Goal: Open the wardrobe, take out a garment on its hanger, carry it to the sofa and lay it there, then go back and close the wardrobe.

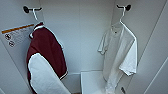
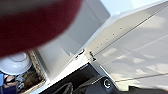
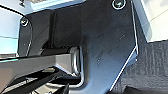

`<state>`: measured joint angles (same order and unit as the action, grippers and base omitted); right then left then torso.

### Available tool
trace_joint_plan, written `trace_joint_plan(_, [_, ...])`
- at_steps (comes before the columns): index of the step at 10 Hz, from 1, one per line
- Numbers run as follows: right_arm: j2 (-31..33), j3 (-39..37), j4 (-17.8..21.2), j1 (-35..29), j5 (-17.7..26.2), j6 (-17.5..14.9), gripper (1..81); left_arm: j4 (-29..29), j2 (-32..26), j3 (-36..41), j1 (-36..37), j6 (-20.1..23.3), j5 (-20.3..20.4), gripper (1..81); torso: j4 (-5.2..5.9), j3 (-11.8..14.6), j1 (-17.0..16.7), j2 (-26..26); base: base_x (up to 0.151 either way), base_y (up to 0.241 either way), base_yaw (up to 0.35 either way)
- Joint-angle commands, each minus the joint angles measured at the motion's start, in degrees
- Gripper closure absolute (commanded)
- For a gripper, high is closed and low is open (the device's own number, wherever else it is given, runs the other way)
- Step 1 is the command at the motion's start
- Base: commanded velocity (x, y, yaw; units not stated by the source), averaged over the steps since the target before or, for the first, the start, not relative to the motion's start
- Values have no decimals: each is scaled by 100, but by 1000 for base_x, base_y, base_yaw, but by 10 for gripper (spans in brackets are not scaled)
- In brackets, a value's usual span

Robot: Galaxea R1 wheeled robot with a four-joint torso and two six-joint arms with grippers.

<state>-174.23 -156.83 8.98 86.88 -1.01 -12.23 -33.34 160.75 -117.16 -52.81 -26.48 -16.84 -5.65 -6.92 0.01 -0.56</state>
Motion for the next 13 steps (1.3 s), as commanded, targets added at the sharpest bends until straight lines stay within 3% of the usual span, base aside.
trace_joint_plan(1, [17,22,51,-263,356,-17,10,-41,-191,677,1276,-332,-751,10,0,0,0,0,0,0,0])
trace_joint_plan(4, [26,22,60,-263,356,-17,10,-67,-473,1459,2022,-797,-1024,10,0,0,2,0,0,0,0])
trace_joint_plan(7, [26,13,68,-281,356,-17,10,-58,-499,1977,3033,-1376,-1568,10,0,-2,0,0,0,0,0])
trace_joint_plan(13, [35,5,86,-289,347,9,10,-41,422,1425,4722,-2720,-1850,10,0,-5,9,7,0,0,0])
